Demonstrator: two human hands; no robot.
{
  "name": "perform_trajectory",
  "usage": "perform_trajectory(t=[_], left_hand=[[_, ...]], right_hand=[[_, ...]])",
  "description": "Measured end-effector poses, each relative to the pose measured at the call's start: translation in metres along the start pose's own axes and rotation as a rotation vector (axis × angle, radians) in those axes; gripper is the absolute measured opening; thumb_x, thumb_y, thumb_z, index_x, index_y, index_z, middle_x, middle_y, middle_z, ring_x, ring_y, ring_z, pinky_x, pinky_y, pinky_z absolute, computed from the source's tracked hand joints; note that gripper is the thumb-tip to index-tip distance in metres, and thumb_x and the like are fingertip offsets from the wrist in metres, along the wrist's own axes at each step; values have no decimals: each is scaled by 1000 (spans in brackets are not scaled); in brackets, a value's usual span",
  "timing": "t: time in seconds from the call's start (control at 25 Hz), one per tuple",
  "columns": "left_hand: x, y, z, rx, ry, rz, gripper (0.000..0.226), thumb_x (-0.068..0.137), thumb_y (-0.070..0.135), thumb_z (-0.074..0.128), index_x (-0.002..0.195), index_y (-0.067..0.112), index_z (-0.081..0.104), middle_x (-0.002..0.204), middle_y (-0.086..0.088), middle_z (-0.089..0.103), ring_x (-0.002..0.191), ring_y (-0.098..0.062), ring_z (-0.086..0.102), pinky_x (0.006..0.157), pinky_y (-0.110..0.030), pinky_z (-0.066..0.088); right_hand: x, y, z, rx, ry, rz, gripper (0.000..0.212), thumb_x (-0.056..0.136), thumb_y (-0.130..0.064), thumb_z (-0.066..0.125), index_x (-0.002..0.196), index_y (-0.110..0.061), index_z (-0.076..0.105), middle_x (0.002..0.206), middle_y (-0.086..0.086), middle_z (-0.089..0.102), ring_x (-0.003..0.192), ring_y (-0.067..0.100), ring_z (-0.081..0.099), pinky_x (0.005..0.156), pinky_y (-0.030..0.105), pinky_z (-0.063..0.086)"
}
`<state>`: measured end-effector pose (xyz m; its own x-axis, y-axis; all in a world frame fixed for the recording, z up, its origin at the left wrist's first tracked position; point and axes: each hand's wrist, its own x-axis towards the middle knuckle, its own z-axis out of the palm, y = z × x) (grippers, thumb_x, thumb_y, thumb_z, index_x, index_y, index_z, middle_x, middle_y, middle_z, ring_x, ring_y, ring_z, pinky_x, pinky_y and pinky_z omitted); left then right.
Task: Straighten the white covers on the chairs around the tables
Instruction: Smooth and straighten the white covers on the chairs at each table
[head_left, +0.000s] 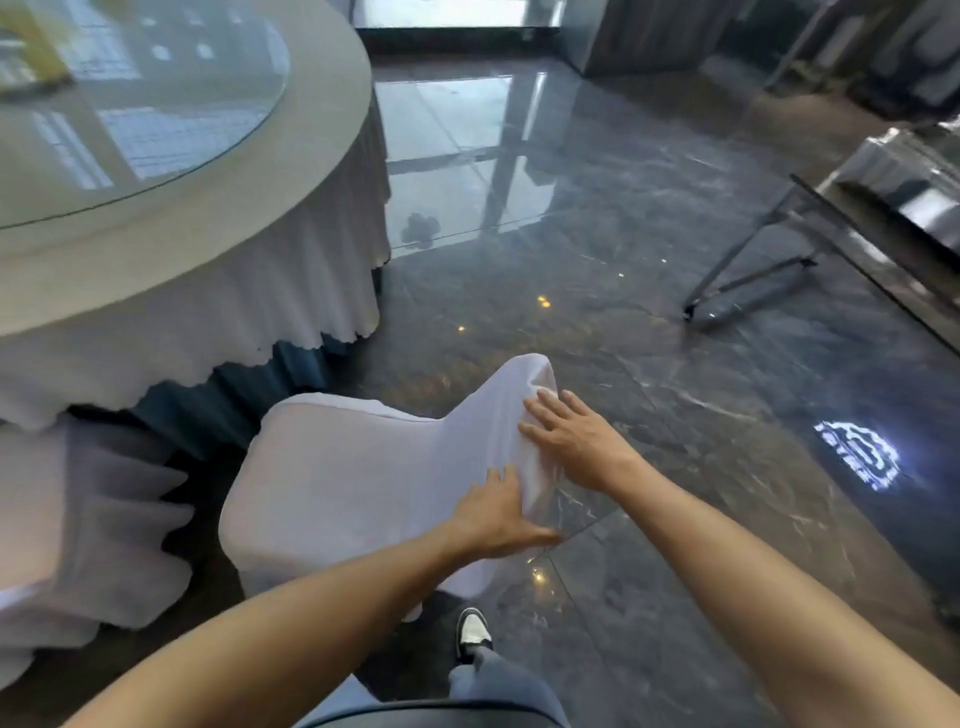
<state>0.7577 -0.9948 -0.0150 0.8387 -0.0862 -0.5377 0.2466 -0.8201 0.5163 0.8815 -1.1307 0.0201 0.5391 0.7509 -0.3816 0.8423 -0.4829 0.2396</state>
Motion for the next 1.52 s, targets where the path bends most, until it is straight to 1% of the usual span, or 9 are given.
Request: perform_trajectory(t=[0.16,0.24,0.48,0.6,0.76,0.96,1.24,1.4,1.52], left_hand=[[6,18,33,-132,62,-167,114,78,47,68,155,13,-9,158,-16,20,130,-40,44,98,-48,46],[3,21,40,-151,146,-216,100,84,25,64,156,14,-5,155,-13,26,124,-38,51,94,-45,48],[-10,16,44,-183,249,-256,91,80,14,63,155,18,11,151,-7,38,122,-35,53,98,-42,46],[-32,-7,43,-189,243,-272,93,79,12,64,156,23,14,155,-4,36,128,-32,50,104,-38,43],[-71,-59,20,-181,281,-332,92,77,13,66,155,31,21,150,-3,46,128,-30,50,105,-34,41],[-141,-168,-38,-204,323,-358,76,83,8,64,146,41,36,127,-4,63,112,-28,58,94,-40,50],[-230,-348,-116,-120,403,-412,44,81,1,57,112,30,67,102,-4,69,98,-28,63,70,-32,42],[-254,-412,-135,-113,382,-431,33,82,1,58,107,18,70,106,-11,70,100,-31,63,73,-33,41],[-266,-445,-135,-138,350,-392,48,78,-3,58,114,26,69,106,-8,71,100,-30,64,80,-37,50]], right_hand=[[26,16,11,-59,54,-221,63,72,-8,67,133,-14,55,145,15,47,141,38,35,117,53,25],[37,18,12,-56,59,-328,67,64,-11,72,129,-16,57,138,13,52,134,37,42,114,54,30],[60,31,-2,-26,9,-489,66,70,-11,64,135,-18,53,144,6,47,140,30,35,119,45,21],[74,15,-2,-9,23,-523,48,68,-14,61,115,-22,65,119,-4,64,123,22,52,117,39,24],[92,-38,-17,129,87,-418,22,56,-19,63,77,-22,66,79,-3,69,85,24,68,81,36,52],[128,-147,-80,90,137,-357,16,70,-23,55,84,-21,62,88,-2,71,85,21,68,63,28,38],[190,-320,-156,222,146,-230,17,70,-21,55,83,-21,66,79,-1,69,69,24,62,61,31,43],[213,-390,-169,285,79,-175,25,72,-21,53,93,-23,68,86,0,71,77,26,67,69,33,49],[220,-419,-173,245,47,-182,30,73,-28,51,98,-23,68,91,1,72,82,28,68,71,33,48]])
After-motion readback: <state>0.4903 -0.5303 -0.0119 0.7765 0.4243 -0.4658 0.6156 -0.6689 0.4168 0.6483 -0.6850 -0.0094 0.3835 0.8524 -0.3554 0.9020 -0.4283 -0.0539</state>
